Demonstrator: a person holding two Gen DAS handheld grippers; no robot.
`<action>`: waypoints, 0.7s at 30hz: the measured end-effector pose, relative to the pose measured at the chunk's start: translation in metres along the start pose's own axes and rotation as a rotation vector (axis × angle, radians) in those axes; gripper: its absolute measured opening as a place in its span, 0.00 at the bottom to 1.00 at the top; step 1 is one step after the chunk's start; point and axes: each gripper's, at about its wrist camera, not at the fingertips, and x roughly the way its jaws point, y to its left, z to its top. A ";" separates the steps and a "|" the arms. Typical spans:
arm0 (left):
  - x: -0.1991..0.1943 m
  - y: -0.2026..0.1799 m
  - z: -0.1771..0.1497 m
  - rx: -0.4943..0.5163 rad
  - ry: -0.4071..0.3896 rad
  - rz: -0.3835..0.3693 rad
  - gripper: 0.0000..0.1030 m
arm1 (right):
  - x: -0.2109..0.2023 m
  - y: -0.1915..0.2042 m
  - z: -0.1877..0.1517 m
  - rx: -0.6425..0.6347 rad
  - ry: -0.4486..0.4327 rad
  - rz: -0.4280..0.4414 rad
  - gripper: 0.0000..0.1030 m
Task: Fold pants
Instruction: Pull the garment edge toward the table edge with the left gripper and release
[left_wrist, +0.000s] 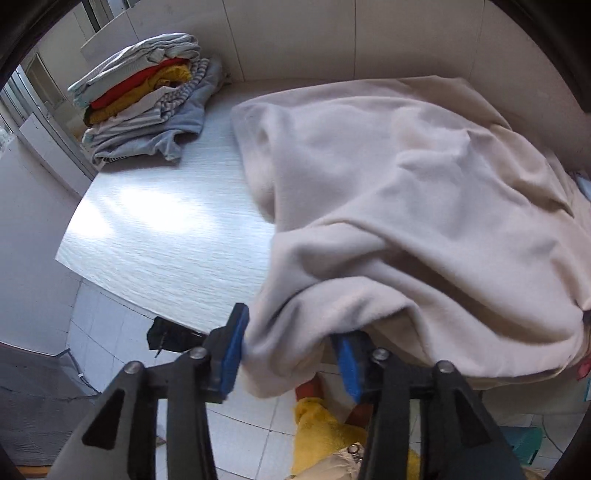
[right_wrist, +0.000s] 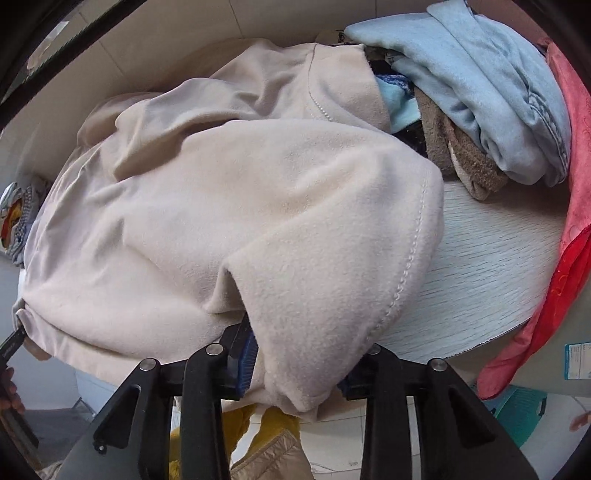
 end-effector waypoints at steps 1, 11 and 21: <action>0.000 0.007 -0.005 0.002 0.002 0.006 0.57 | 0.000 0.001 0.000 0.002 0.002 0.001 0.33; -0.002 0.059 -0.064 -0.189 0.056 -0.149 0.65 | -0.006 -0.013 -0.009 0.054 -0.014 0.014 0.35; -0.029 0.079 -0.040 -0.374 -0.026 -0.388 0.67 | -0.029 -0.032 -0.026 0.081 -0.045 0.042 0.43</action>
